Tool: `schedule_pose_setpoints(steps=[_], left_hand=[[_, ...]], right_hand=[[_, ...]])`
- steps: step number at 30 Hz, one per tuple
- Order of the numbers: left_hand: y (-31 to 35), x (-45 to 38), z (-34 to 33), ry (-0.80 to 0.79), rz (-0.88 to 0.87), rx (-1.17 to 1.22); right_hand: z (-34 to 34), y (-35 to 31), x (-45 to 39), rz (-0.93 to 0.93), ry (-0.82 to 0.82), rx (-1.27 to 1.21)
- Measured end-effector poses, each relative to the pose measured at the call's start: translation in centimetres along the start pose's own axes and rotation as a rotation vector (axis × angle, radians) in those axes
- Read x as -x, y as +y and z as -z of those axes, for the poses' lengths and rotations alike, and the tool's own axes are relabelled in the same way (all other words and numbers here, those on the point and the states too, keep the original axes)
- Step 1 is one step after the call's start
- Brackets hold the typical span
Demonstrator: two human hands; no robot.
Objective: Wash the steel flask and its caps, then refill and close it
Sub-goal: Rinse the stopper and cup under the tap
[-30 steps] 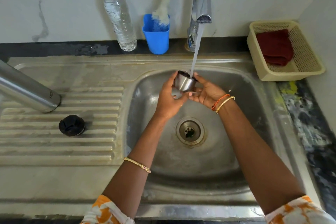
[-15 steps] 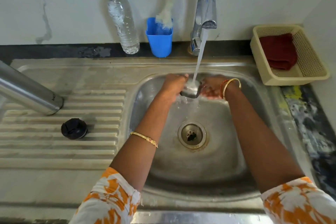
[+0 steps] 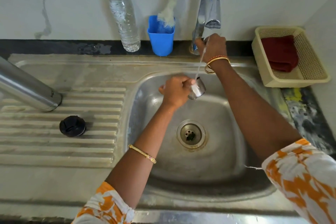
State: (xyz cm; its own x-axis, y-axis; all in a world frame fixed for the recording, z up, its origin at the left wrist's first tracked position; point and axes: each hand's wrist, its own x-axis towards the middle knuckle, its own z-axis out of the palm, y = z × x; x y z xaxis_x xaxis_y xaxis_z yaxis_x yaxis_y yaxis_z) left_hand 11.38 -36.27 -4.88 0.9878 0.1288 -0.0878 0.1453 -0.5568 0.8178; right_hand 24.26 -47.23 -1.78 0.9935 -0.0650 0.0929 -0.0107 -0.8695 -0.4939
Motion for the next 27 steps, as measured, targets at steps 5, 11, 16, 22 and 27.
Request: schedule_pose_setpoints(steps=[5,11,16,22,27], left_hand=[[0.4,0.5,1.3,-0.138,0.661,0.713],[-0.6,2.2,2.1,-0.217,0.910,0.817],[-1.3,4.2,4.1,-0.303,0.777,0.737],[-2.2,6.8,6.5,-0.222,0.552,0.511],[-5.0,8.6,7.5,-0.118,0.306,0.139]], right_hand=[[2.2,0.6,2.6,-0.214,-0.255,-0.482],[3.1,0.9,14.5,-0.054,-0.455,-0.334],[2.8,0.1,17.3,-0.044,-0.401,-0.388],[0.3,1.6,19.2,-0.373,-0.257,-0.308],[0.6,-0.2,20.9,-0.474,-0.214,-0.289]])
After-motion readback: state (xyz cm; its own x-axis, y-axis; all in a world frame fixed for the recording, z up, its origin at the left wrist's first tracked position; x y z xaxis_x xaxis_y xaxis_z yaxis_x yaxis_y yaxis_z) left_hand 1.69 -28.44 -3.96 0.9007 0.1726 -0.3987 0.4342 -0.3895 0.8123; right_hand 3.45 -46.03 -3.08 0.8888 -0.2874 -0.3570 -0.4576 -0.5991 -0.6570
